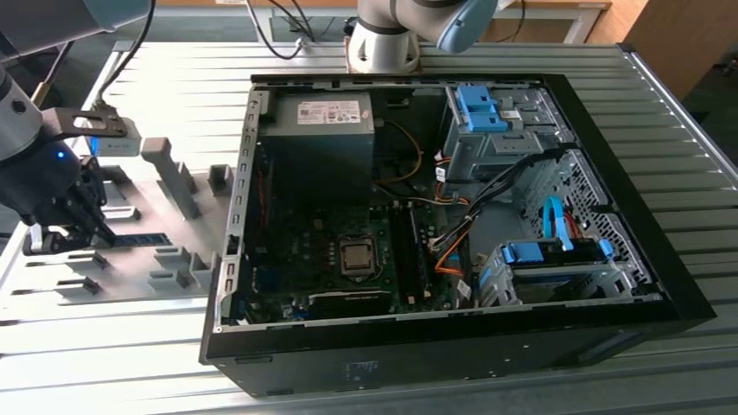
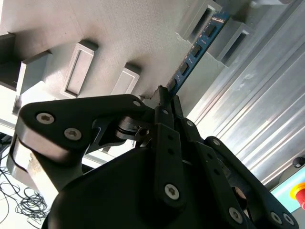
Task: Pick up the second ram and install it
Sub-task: 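Pick up the second ram and move it above second insertion slot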
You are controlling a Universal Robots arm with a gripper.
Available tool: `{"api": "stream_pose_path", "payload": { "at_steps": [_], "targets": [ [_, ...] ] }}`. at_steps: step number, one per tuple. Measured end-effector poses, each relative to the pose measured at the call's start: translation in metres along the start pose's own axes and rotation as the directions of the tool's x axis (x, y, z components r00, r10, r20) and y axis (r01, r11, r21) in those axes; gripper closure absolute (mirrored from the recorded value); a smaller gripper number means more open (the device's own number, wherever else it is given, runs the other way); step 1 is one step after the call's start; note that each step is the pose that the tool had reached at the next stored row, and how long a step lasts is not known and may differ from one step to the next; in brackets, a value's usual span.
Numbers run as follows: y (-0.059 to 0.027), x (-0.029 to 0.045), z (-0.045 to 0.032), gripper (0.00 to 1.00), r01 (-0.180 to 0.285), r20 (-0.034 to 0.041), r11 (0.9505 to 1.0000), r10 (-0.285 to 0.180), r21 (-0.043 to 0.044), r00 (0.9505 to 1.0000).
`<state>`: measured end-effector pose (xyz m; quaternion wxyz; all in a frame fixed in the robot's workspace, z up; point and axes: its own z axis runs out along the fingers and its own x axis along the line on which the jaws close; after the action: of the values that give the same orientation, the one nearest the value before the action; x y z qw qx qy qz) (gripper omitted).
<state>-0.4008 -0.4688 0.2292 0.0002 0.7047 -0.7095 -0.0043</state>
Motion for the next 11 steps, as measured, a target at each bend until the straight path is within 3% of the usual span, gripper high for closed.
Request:
{"api": "stream_pose_path", "payload": {
  "at_steps": [5,11],
  "targets": [
    [0.0000,0.0000,-0.0009,0.86,0.000,-0.0002,1.0000,0.000,-0.0003,1.0000],
    [0.0001,-0.0001,-0.0072,0.86,0.000,-0.0001,1.0000,0.000,0.0000,1.0000]
  ]
}}
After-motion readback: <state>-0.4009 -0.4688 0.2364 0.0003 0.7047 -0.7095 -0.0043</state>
